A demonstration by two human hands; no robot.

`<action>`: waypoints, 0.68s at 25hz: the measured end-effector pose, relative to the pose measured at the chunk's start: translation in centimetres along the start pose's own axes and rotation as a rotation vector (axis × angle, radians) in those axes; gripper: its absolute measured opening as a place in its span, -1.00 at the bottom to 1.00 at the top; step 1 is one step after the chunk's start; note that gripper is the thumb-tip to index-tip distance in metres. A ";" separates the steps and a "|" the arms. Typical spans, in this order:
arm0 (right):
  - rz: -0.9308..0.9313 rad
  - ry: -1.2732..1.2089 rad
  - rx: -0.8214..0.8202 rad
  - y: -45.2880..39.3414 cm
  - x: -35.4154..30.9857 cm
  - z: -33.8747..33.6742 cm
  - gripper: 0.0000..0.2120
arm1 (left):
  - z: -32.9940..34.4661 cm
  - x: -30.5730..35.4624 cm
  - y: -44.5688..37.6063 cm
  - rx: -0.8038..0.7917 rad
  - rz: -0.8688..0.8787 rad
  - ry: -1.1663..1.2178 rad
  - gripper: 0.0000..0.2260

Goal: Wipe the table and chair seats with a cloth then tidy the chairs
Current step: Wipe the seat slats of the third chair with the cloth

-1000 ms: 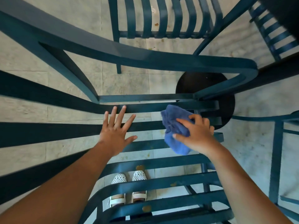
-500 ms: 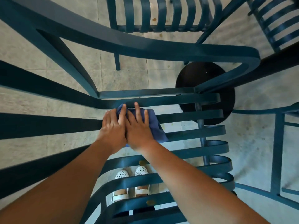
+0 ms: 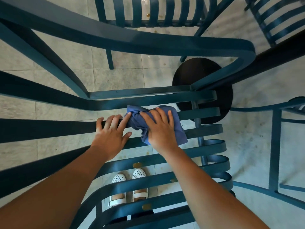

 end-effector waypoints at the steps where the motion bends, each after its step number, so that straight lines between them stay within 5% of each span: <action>1: 0.017 0.017 -0.008 0.2 0.0 0.1 -0.47 | 0.2 0.4 -0.4 0.004 -0.004 0.022 -0.46; 7: -0.017 0.038 0.038 0.1 3.8 -0.9 -0.62 | 0.3 2.1 -1.9 0.009 -0.070 -0.028 -0.44; 17: 0.086 0.137 -0.041 1.6 14.6 -2.9 -0.52 | -0.3 1.7 -2.2 0.084 -0.089 0.036 -0.50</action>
Point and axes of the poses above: each hand's wrist, its own y-axis away from the middle knuckle, its own z-axis out of the palm, x = y × z, the point moved 8 cm from there along -y, towards the middle knuckle, and after that the axes turned 7 degrees about x, right-handed, at the moved point
